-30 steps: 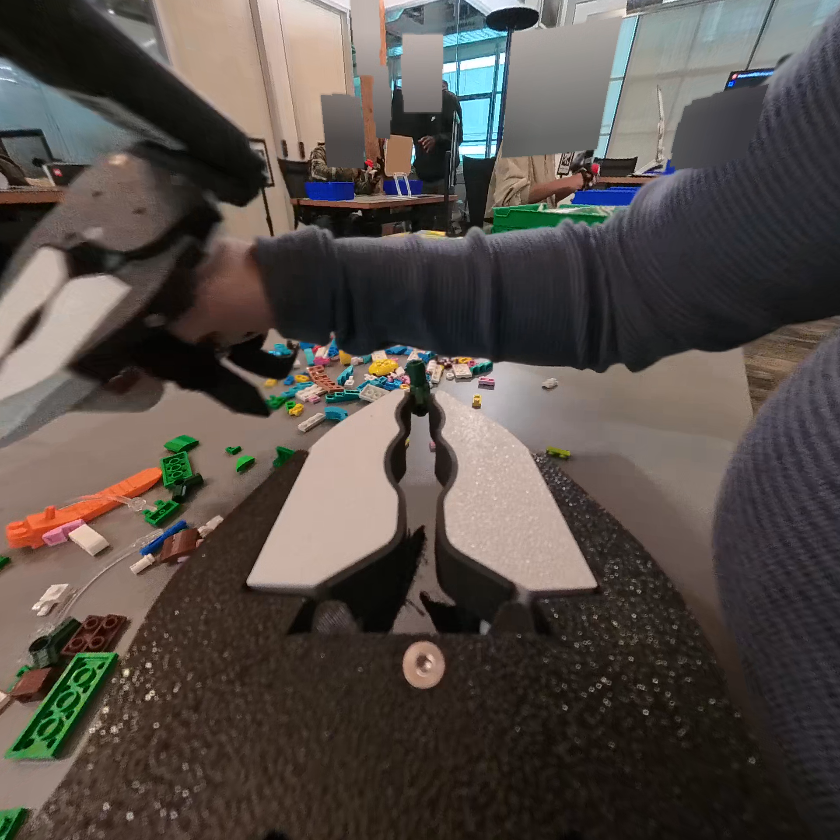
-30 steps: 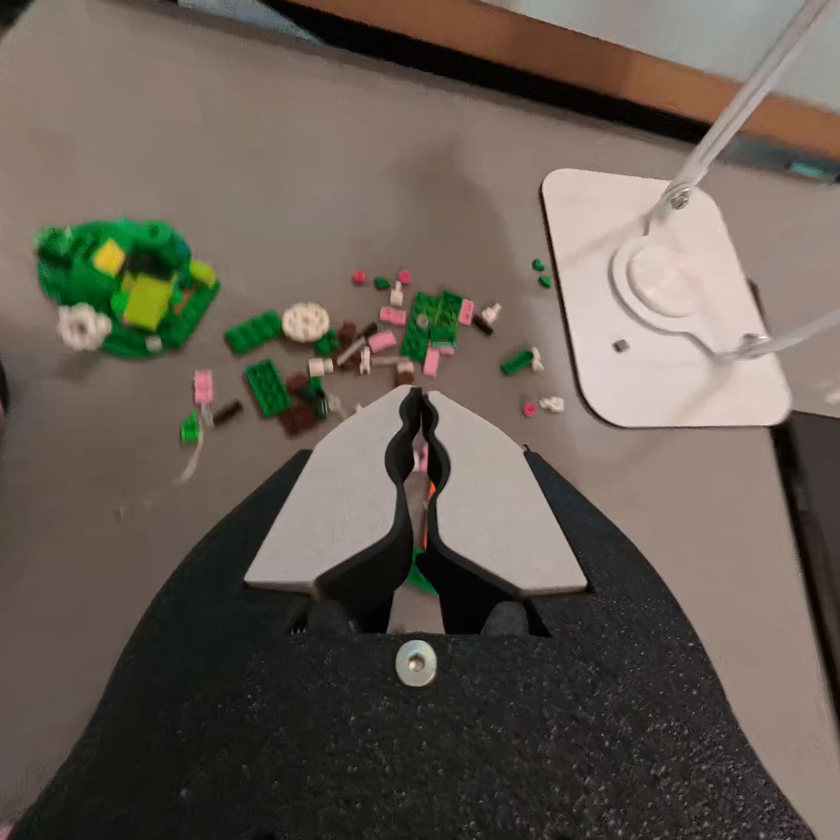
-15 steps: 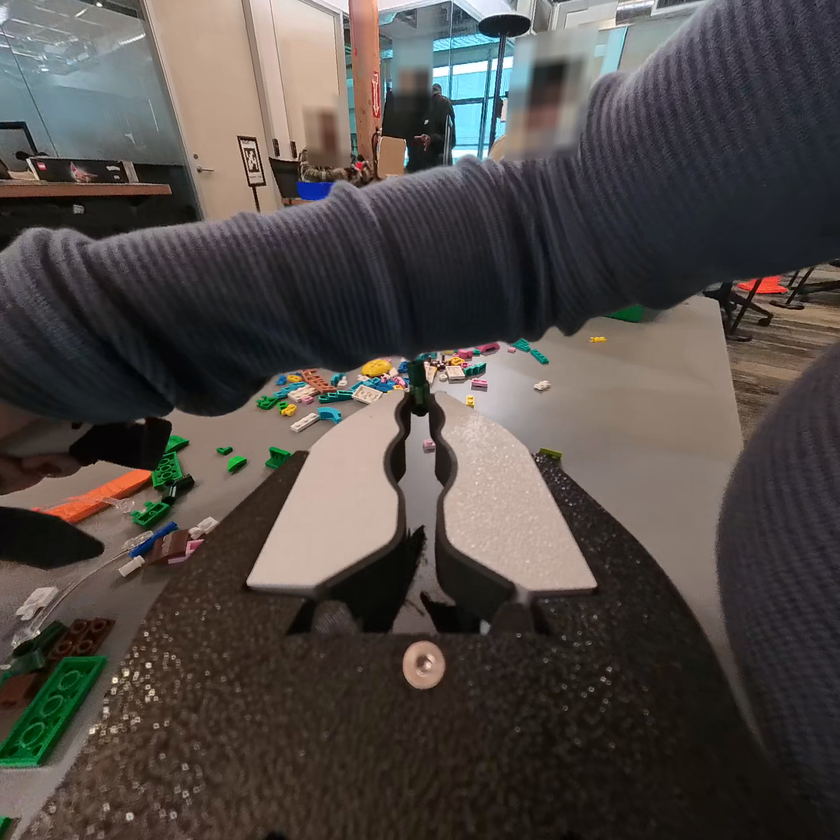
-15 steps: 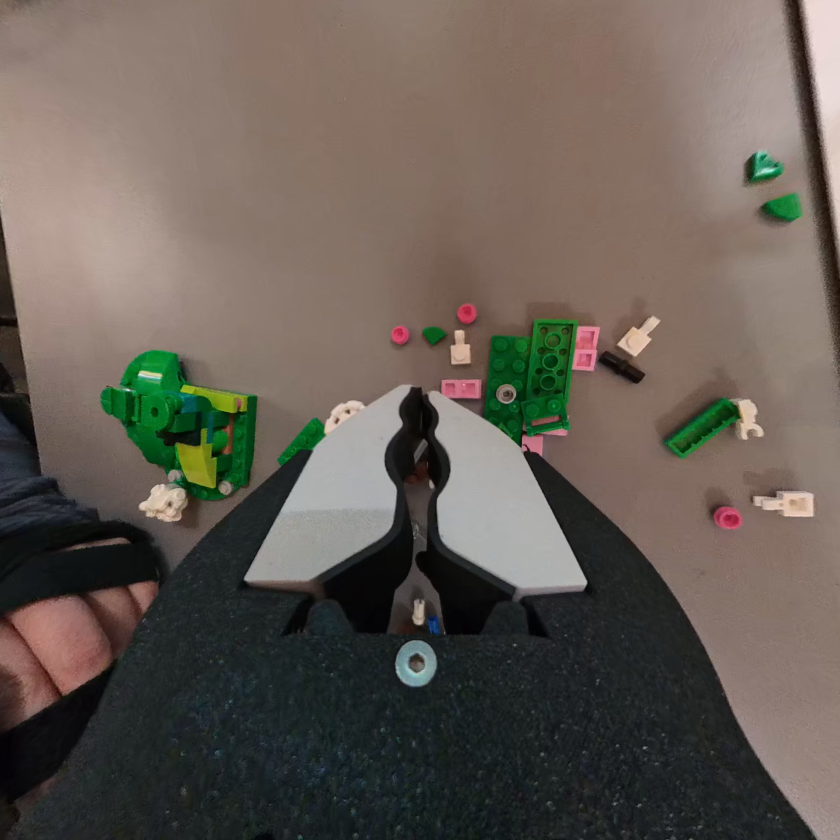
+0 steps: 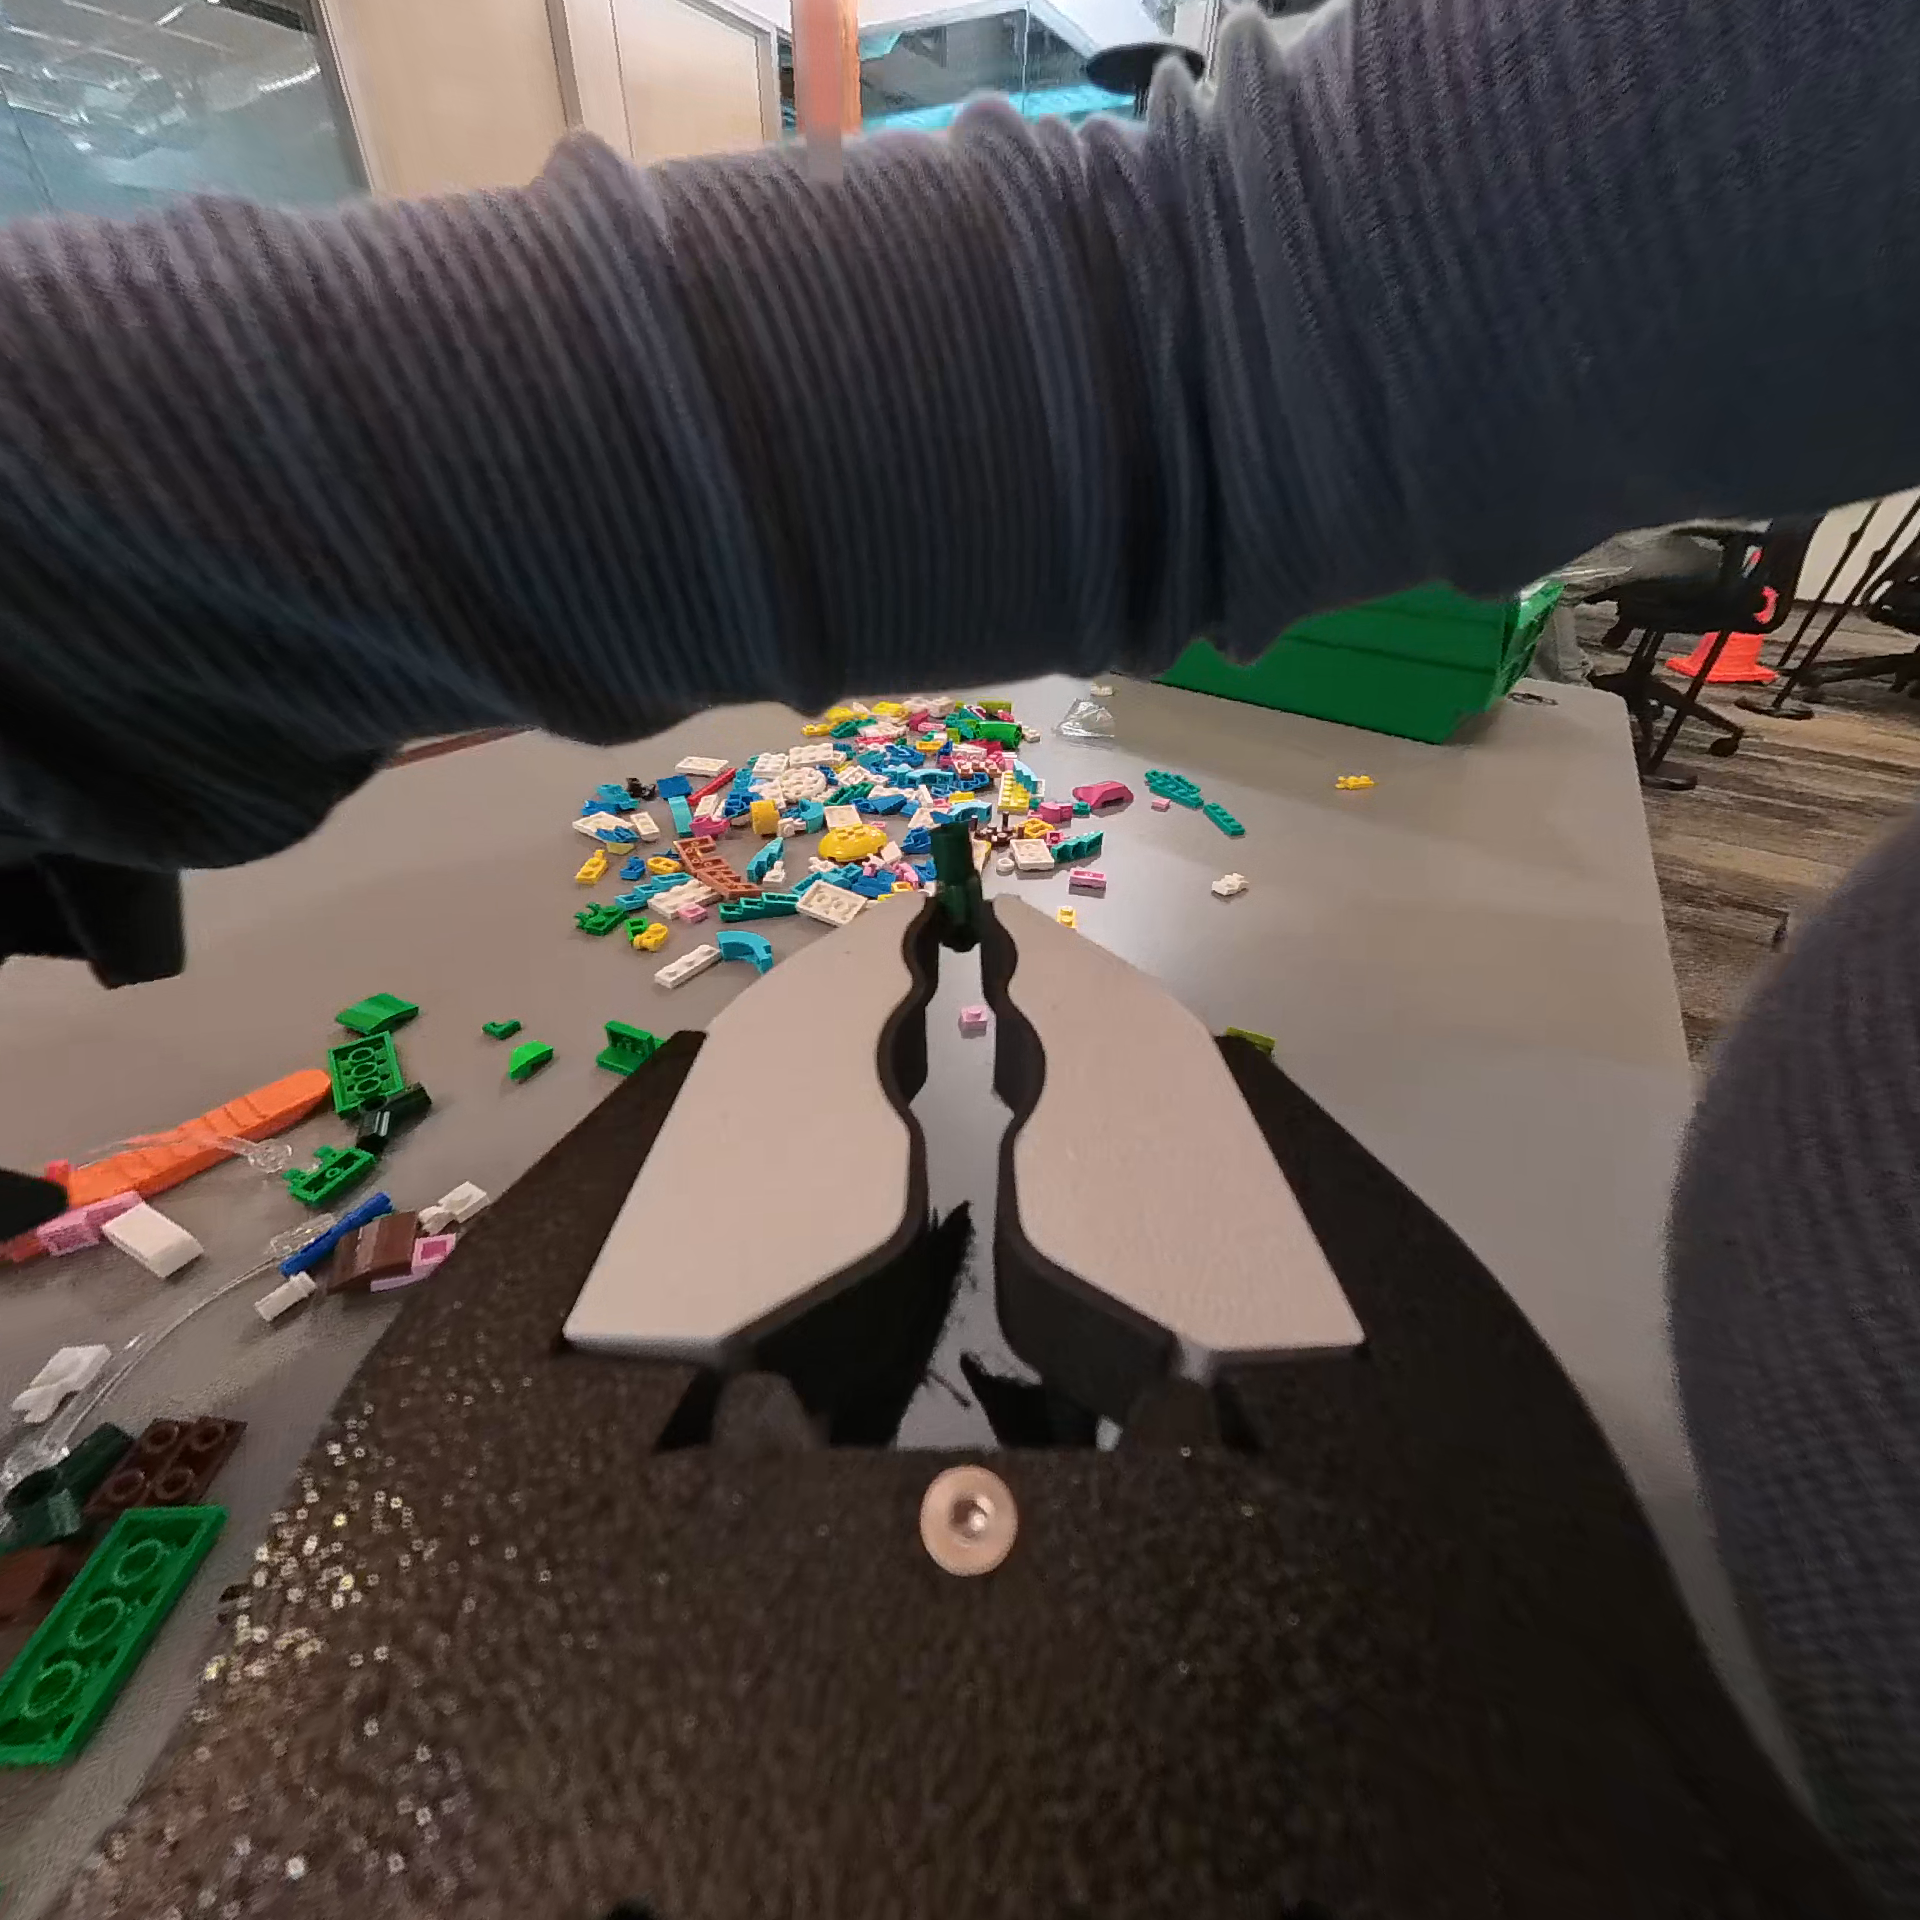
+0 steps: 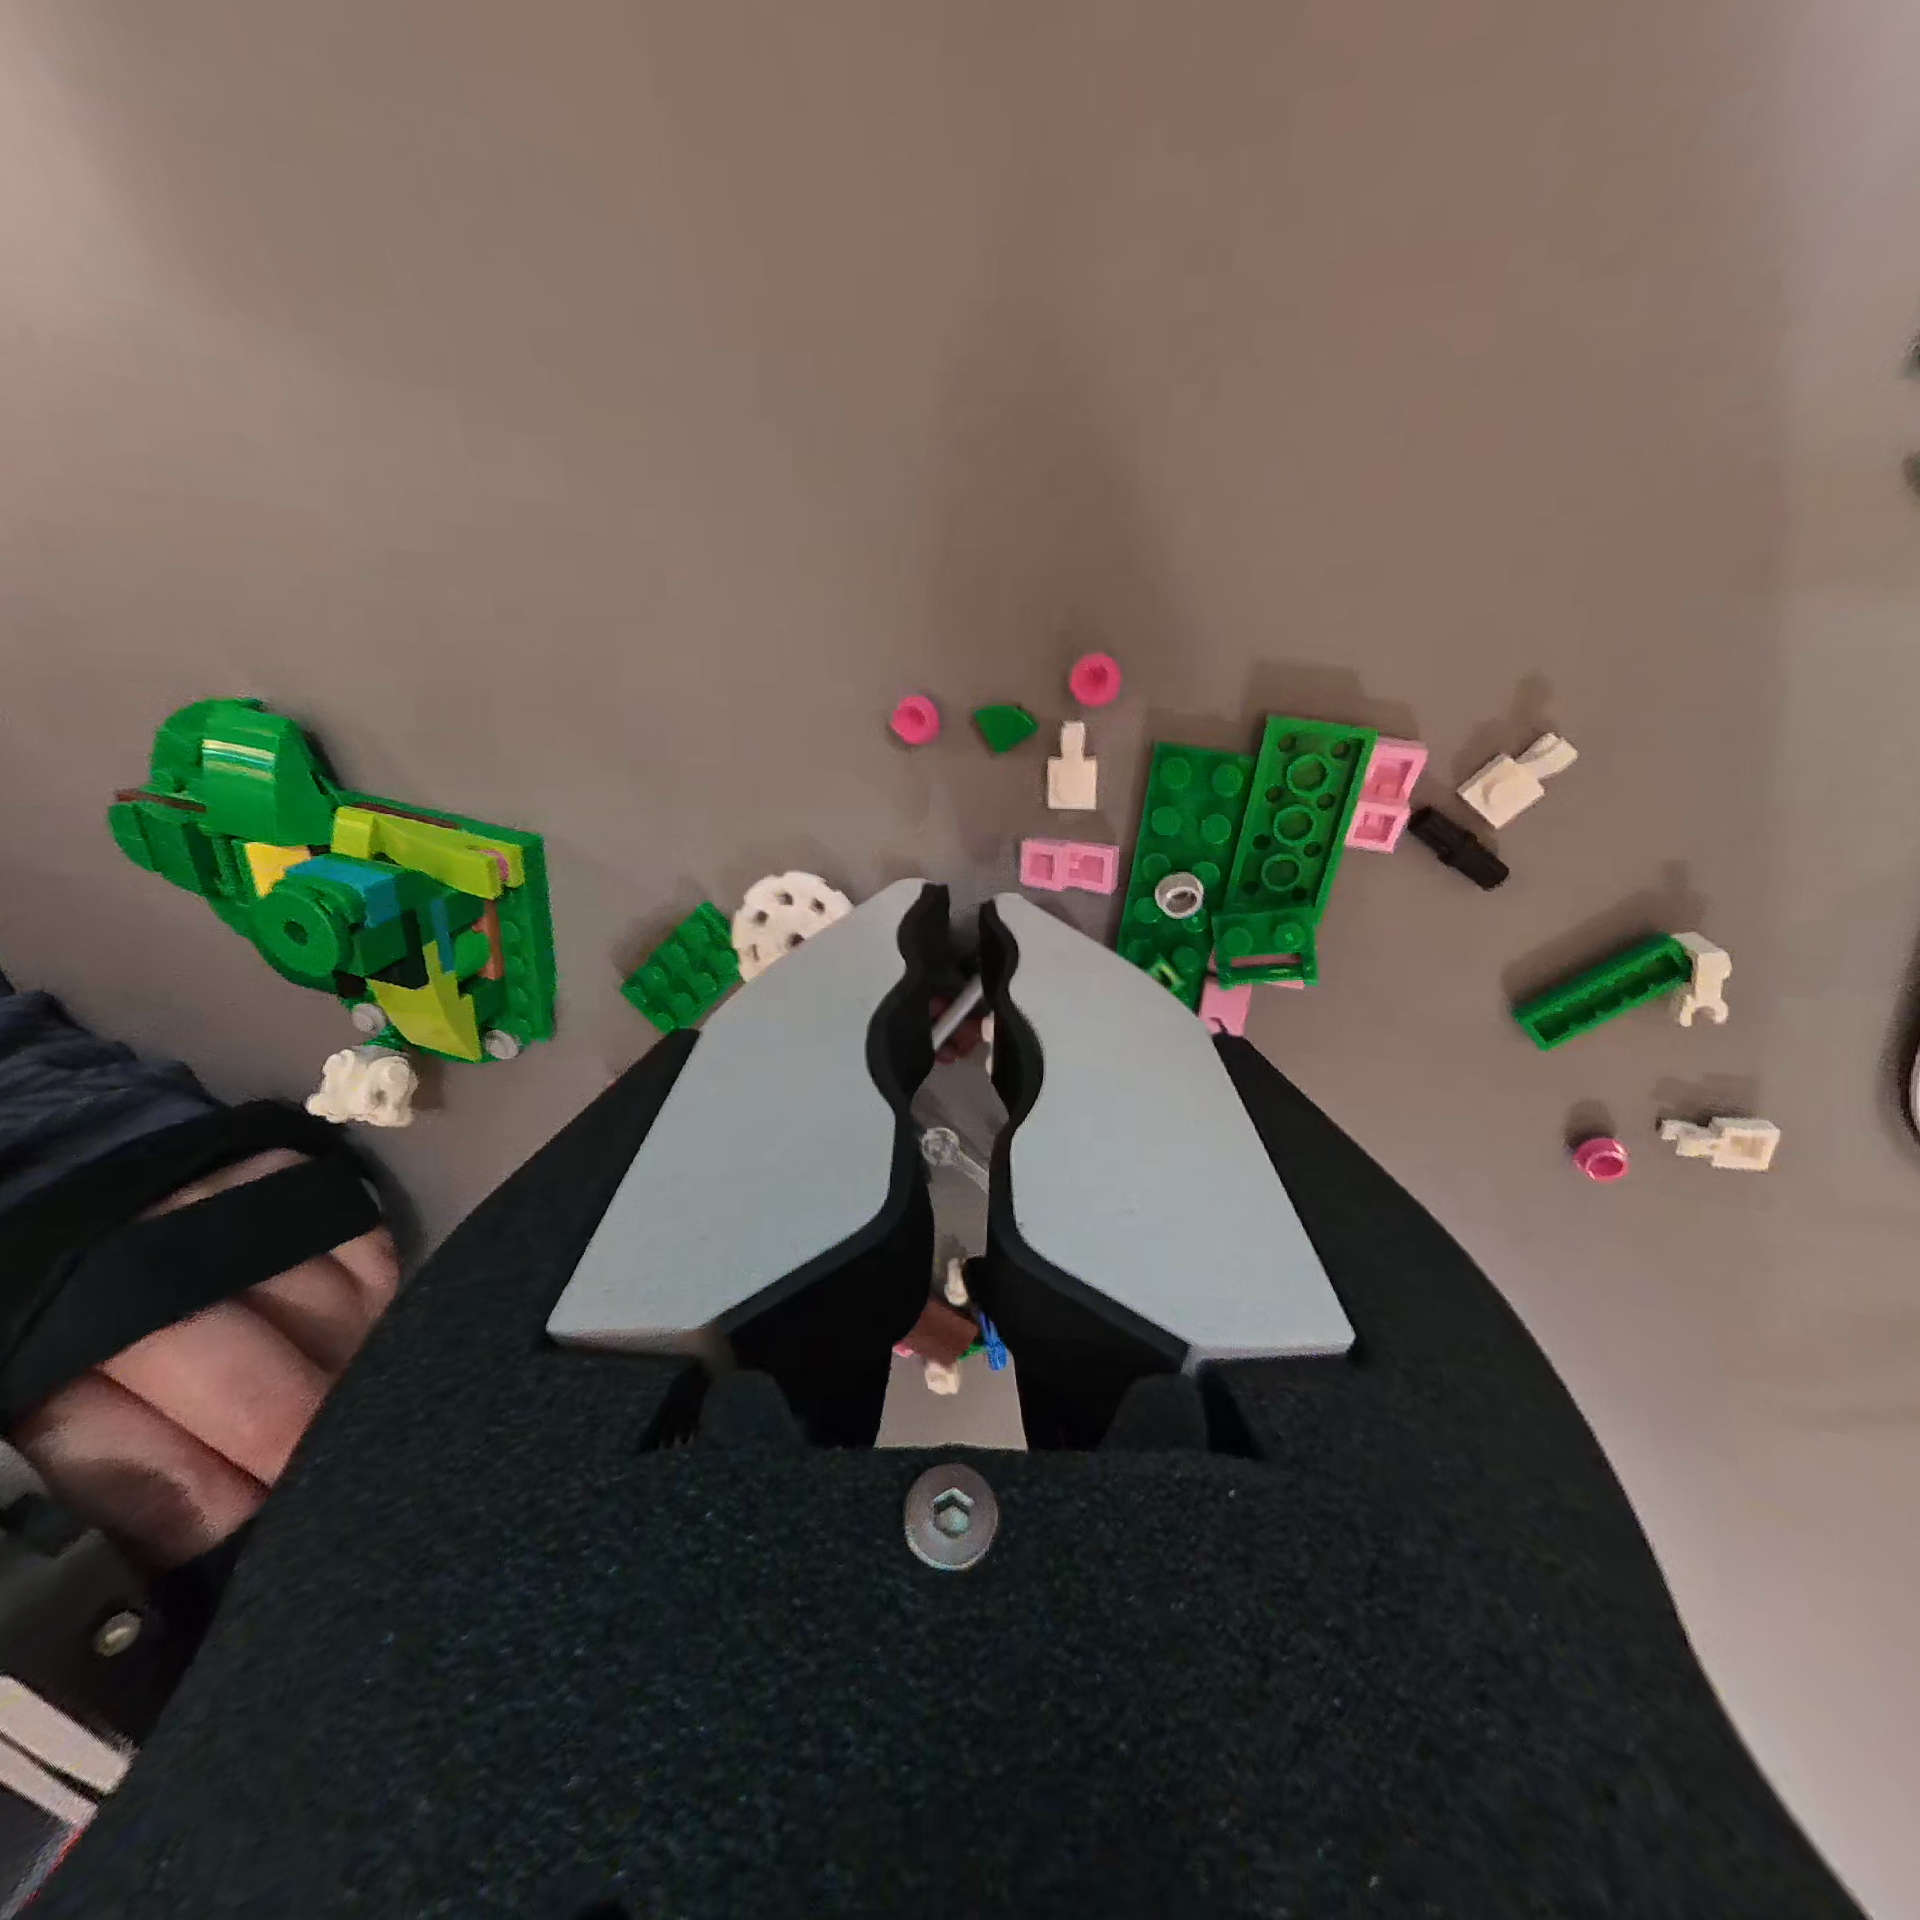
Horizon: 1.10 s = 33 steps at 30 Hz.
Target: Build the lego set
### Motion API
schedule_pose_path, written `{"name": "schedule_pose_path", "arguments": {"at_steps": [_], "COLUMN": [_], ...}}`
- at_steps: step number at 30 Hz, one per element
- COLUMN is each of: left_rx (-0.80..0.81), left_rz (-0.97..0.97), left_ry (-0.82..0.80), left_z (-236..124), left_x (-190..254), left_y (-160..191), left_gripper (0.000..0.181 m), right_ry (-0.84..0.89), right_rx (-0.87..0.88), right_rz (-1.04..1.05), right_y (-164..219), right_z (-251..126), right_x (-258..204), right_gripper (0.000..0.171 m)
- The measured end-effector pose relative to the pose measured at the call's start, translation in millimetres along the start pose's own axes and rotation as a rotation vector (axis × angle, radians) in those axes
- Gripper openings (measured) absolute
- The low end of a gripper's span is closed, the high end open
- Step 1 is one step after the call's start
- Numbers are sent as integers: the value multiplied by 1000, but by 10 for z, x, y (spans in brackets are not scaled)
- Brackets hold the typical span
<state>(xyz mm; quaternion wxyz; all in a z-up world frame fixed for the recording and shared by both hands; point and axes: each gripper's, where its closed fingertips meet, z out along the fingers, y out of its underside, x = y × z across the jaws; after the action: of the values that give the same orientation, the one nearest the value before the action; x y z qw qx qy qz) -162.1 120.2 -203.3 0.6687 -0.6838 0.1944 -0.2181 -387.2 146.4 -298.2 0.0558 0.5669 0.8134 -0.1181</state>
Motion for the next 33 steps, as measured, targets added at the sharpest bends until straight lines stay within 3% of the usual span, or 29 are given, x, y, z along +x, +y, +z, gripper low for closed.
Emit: {"name": "schedule_pose_path", "arguments": {"at_steps": [6,23,33], "left_rx": [6,3,3], "left_rz": [-8,-11,-11], "left_ry": [4,7,10], "left_z": [-5,0,3], "left_x": [1,5,12], "left_y": [-7,-3,-3], "left_gripper": [7,7,7], "right_ry": [58,-119,-56], "right_rx": [-24,51,-29], "right_rz": [6,195,163], "right_y": [-13,97,84], "right_z": [-52,-64,-23], "right_x": [88,95,61], "right_gripper": [2,7,12]}}
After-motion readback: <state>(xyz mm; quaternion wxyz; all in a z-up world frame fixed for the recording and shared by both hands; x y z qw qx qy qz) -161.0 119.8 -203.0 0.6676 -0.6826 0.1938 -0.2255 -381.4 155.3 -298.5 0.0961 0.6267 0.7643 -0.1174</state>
